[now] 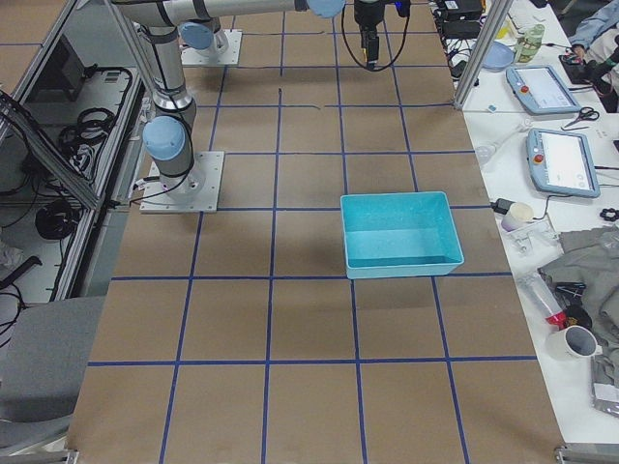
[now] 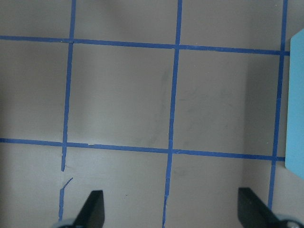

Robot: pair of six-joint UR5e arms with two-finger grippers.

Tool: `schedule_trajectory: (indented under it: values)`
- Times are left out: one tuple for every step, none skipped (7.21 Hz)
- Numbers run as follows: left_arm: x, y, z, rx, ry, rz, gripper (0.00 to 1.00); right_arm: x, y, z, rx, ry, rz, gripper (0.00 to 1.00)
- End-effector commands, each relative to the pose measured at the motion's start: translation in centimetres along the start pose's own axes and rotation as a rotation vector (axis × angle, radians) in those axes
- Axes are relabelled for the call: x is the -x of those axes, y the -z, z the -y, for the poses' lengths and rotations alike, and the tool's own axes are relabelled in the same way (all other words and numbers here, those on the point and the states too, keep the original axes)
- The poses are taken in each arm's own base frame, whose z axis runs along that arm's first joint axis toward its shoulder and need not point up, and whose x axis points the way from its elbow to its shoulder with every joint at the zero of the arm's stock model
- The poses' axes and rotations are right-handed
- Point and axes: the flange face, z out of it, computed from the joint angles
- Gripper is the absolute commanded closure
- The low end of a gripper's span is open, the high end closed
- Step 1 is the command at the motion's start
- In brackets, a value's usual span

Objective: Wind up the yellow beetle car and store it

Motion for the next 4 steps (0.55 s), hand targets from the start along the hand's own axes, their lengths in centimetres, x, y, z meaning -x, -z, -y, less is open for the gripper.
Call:
schedule_trajectory:
  values:
    - [0.02, -2.09, -0.09, 0.026, 0.0, 0.003, 0.0, -0.02, 0.0, 0.0, 0.0, 0.0, -0.002, 0.0]
    - [0.08, -1.99, -0.03, 0.021, 0.003, 0.0, 0.0, -0.01, 0.0, 0.0, 0.0, 0.0, 0.0, 0.0]
    - [0.03, -1.83, -0.21, 0.02, 0.005, -0.005, 0.0, -0.01, 0.01, 0.01, -0.001, -0.001, 0.0, 0.0]
    - [0.03, -1.65, -0.24, 0.015, 0.009, -0.005, 0.0, -0.01, 0.01, 0.01, -0.001, 0.0, 0.0, 0.0]
